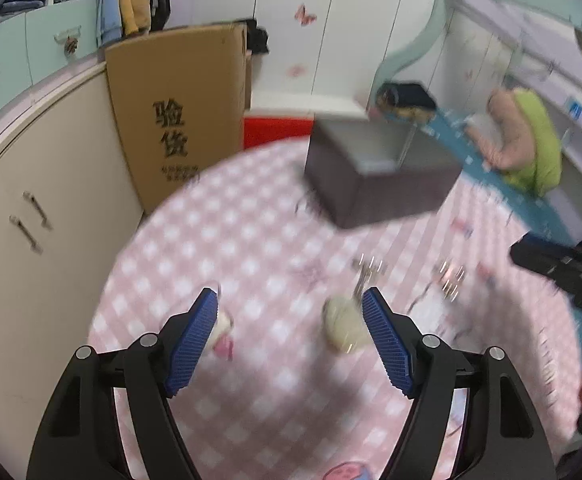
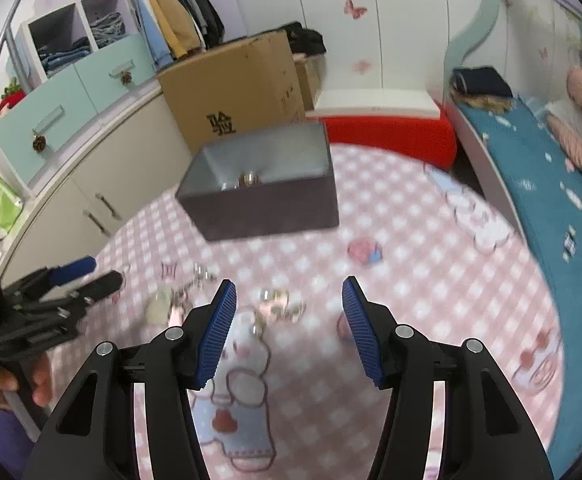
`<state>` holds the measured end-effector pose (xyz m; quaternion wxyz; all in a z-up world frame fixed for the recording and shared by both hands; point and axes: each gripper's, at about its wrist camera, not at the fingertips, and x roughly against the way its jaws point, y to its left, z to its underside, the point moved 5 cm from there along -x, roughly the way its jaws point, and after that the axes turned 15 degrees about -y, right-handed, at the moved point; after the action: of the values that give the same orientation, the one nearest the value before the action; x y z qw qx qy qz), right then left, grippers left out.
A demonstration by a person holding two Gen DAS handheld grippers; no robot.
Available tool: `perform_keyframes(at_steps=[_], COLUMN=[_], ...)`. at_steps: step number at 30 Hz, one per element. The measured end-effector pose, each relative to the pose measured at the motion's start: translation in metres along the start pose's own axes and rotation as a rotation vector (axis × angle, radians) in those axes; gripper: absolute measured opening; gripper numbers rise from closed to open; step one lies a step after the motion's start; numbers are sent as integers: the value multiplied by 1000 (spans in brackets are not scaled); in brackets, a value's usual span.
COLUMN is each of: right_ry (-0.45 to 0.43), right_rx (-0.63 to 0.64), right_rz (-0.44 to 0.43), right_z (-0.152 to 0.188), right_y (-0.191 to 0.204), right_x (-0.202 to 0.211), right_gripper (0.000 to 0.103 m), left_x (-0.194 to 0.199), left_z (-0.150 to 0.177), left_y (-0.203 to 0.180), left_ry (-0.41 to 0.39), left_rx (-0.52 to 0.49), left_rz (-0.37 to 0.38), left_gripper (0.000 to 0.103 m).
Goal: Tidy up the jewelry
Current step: 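Grasp the jade pendant with the left tool while the right tool grasps another earring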
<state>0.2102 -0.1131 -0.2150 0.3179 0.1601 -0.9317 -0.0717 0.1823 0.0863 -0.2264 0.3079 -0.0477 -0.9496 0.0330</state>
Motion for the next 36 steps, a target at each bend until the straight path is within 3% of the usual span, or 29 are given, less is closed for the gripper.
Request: perform_keyframes(at_steps=[7, 14, 28, 35, 36], right_ry=[47, 65, 73, 81, 81], right_rx=[-11, -23, -2, 29, 34], right_rz=[8, 8, -6, 1, -2], right_z=[29, 38, 42, 45, 45], right_y=[-1, -5, 2, 11, 13], right_x=[-5, -7, -15, -21, -22], right_gripper=[54, 54, 54, 54, 54], left_x=[-11, -20, -36, -31, -30], left_z=[27, 25, 18, 17, 17], left_y=[-10, -22, -19, -14, -13], left_ry=[56, 50, 51, 42, 43], left_rx=[-3, -31, -74, -83, -79], left_rz=[-2, 7, -69, -70, -72], left_gripper=[72, 72, 72, 28, 28])
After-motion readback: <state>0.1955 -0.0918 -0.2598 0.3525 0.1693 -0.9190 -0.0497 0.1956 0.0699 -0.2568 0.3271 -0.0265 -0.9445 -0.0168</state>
